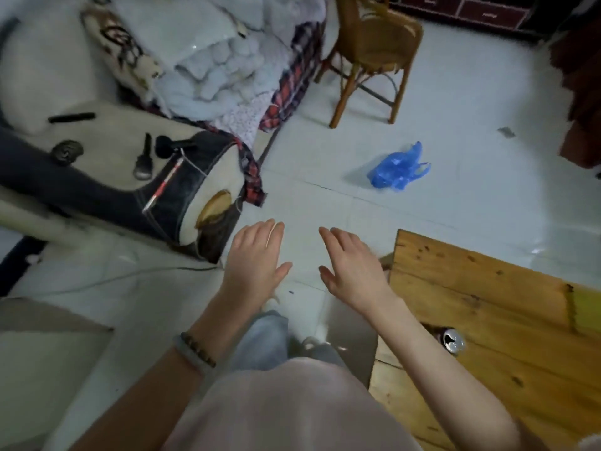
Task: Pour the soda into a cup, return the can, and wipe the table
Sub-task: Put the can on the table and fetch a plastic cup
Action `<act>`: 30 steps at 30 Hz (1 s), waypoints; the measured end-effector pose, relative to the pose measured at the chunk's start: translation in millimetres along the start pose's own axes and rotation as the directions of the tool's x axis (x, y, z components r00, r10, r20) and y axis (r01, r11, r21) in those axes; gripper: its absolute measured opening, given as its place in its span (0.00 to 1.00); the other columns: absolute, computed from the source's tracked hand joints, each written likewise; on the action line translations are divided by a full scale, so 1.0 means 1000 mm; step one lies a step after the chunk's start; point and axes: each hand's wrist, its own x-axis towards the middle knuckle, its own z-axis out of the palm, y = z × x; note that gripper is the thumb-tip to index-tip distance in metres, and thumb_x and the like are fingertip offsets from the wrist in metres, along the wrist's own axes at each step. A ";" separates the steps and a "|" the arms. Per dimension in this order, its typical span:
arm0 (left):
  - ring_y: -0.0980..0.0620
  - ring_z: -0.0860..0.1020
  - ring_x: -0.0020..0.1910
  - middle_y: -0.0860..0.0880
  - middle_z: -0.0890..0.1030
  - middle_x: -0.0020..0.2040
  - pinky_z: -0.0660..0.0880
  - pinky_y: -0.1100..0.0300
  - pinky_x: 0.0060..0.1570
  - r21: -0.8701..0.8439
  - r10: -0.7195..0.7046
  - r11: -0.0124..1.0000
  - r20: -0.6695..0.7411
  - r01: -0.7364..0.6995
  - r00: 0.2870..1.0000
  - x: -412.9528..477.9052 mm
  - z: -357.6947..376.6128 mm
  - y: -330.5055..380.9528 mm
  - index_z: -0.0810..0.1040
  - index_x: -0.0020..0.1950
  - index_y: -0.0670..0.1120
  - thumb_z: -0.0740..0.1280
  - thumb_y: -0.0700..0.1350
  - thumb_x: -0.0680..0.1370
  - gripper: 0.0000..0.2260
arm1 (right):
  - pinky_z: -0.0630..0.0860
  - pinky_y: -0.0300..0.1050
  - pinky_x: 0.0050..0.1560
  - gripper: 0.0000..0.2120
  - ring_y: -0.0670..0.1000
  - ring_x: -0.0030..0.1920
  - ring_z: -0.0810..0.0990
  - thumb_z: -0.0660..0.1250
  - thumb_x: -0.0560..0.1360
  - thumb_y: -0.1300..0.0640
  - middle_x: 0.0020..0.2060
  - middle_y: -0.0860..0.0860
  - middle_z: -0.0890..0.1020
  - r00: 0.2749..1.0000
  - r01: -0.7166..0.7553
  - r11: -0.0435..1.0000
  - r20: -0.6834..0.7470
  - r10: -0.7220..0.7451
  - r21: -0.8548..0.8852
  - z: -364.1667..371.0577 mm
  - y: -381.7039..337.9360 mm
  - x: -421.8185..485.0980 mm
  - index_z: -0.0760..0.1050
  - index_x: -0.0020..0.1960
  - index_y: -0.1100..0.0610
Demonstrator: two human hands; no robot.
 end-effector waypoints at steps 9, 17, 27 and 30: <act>0.40 0.73 0.61 0.40 0.74 0.64 0.69 0.45 0.61 0.005 -0.496 0.868 -0.031 0.496 0.868 -0.118 -0.020 -0.099 0.70 0.66 0.39 0.72 0.51 0.70 0.30 | 0.73 0.54 0.54 0.30 0.63 0.59 0.73 0.70 0.70 0.57 0.60 0.60 0.74 0.892 0.436 0.900 0.125 -0.434 0.008 0.023 -0.132 0.054 0.66 0.68 0.62; 0.40 0.77 0.55 0.40 0.78 0.59 0.73 0.46 0.54 -0.001 -0.683 0.728 -0.082 0.685 0.726 -0.230 -0.036 -0.186 0.73 0.62 0.39 0.77 0.50 0.65 0.31 | 0.73 0.55 0.57 0.30 0.62 0.61 0.72 0.68 0.71 0.56 0.62 0.59 0.73 0.758 0.626 0.779 0.201 -0.620 0.042 0.061 -0.279 0.077 0.64 0.70 0.61; 0.39 0.77 0.54 0.40 0.78 0.58 0.74 0.46 0.53 0.016 -0.846 0.528 -0.078 0.849 0.527 -0.355 -0.058 -0.316 0.75 0.61 0.39 0.77 0.51 0.65 0.30 | 0.70 0.52 0.60 0.30 0.59 0.63 0.70 0.66 0.73 0.54 0.65 0.57 0.71 0.603 0.777 0.626 0.197 -0.773 0.074 0.115 -0.471 0.097 0.61 0.72 0.59; 0.39 0.78 0.54 0.38 0.79 0.58 0.73 0.44 0.54 0.023 -0.880 0.467 -0.085 0.884 0.467 -0.387 -0.059 -0.348 0.75 0.61 0.38 0.76 0.51 0.66 0.29 | 0.73 0.52 0.57 0.29 0.59 0.60 0.74 0.69 0.71 0.55 0.61 0.58 0.75 0.543 0.818 0.567 0.198 -0.816 0.095 0.131 -0.521 0.104 0.65 0.69 0.60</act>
